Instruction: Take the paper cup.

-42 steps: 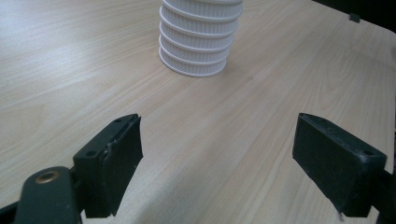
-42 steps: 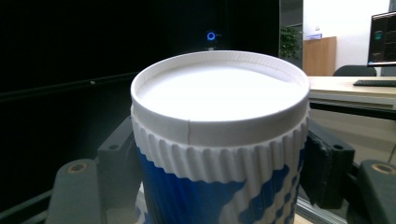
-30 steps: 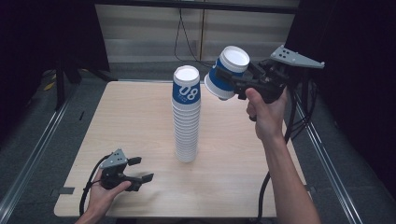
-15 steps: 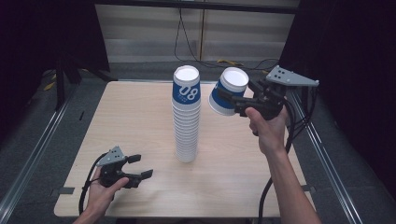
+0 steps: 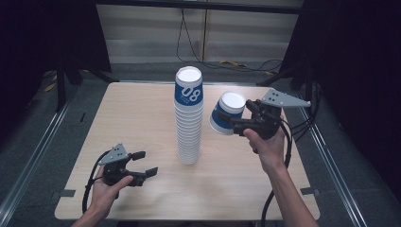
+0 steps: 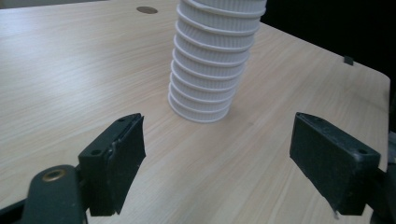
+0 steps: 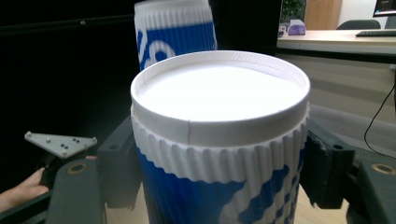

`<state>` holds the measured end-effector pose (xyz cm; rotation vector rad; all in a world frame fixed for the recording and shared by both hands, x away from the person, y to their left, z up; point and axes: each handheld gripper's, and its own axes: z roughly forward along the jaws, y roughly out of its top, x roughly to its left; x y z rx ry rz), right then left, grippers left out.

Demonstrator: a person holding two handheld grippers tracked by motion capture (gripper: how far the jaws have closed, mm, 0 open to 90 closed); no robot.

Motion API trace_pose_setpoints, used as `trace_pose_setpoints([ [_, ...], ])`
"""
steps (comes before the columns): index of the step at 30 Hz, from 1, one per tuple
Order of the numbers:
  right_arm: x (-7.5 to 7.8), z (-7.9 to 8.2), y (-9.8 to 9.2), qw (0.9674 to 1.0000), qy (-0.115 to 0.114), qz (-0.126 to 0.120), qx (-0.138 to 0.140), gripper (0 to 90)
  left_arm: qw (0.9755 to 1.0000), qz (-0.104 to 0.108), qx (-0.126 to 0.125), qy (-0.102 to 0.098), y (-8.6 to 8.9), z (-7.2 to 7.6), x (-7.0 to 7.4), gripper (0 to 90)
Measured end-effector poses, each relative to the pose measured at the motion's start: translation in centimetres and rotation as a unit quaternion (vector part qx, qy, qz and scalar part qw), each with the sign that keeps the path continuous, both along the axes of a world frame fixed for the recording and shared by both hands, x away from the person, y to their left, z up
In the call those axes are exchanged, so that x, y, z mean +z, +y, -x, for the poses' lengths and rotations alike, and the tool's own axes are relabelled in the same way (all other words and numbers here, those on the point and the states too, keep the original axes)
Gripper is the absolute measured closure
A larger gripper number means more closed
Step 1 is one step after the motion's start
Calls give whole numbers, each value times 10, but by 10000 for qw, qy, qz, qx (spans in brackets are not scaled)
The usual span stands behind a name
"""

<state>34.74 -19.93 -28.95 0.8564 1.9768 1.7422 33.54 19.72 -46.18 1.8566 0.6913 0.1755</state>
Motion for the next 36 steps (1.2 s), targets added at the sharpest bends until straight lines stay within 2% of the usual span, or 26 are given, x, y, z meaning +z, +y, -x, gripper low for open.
trace_pose_setpoints([
  [2, -9, 2, 2, 10000, 24, 1, 6, 270, 9998, -62, -104, -146, -7, 0, 3, 180],
  [4, -10, 2, 3, 10000, 74, -36, 51, 270, 9997, -77, -173, -148, -10, 0, 4, 180],
  [6, -12, 4, 6, 9999, 78, -69, 134, 270, 9991, -177, -242, -291, -14, 1, 6, 180],
  [7, -13, 6, 9, 9998, 72, -30, 198, 269, 9988, -110, -354, -320, -18, 3, 9, 180],
  [8, -15, 6, 11, 9997, 93, -18, 239, 270, 9985, -135, -375, -363, -19, 3, 10, 180],
  [11, -25, 8, 16, 9994, 145, 91, 316, 269, 9983, -165, -432, -357, -23, 4, 13, 180],
  [15, -39, 8, 20, 9989, 252, 68, 389, 269, 9984, 15, -468, -326, -31, 2, 18, 180],
  [19, -50, 7, 23, 9984, 331, 93, 452, 269, 9983, 77, -439, -372, -35, -3, 25, 180],
  [20, -56, 6, 26, 9976, 413, 43, 556, 270, 9984, 48, -418, -385, -36, -4, 28, 180],
  [23, -61, 6, 29, 9972, 387, -11, 641, 270, 9981, 81, -459, -393, -40, -7, 31, 180],
  [25, -68, 6, 33, 9961, 441, -66, 763, 270, 9975, 125, -554, -424, -44, -7, 29, 180],
  [29, -78, 5, 40, 9943, 538, -20, 919, 271, 9962, 165, -720, -454, -48, -3, 25, 171],
  [32, -87, 9, 50, 9920, 563, 19, 1131, 270, 9957, 133, -854, -344, -50, 1, 21, 160],
  [33, -93, 9, 54, 9905, 647, -89, 1208, 270, 9956, 171, -867, -321, -50, 2, 20, 160],
  [35, -97, 9, 55, 9903, 682, -82, 1204, 270, 9952, 164, -923, -265, -50, 4, 19, 159],
  [36, -100, 9, 57, 9899, 704, -83, 1224, 270, 9945, 234, -993, -234, -49, 4, 18, 159],
])
